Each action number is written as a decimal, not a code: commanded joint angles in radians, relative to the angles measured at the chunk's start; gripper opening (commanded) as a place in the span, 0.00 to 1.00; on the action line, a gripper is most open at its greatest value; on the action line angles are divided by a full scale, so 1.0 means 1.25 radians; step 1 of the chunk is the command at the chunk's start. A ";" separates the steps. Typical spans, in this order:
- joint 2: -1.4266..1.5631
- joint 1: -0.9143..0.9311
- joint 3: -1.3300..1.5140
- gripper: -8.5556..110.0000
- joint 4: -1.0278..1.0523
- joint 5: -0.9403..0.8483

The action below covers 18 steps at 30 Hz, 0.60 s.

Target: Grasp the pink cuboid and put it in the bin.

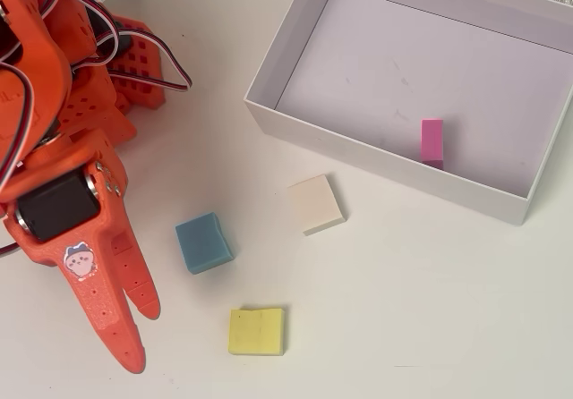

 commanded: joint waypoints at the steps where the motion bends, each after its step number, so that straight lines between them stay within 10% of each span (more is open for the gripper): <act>1: 0.004 0.004 0.000 0.34 0.032 -0.001; 10: 0.004 0.001 -0.001 0.00 0.039 -0.005; 18: 0.004 -0.006 -0.001 0.00 0.039 -0.012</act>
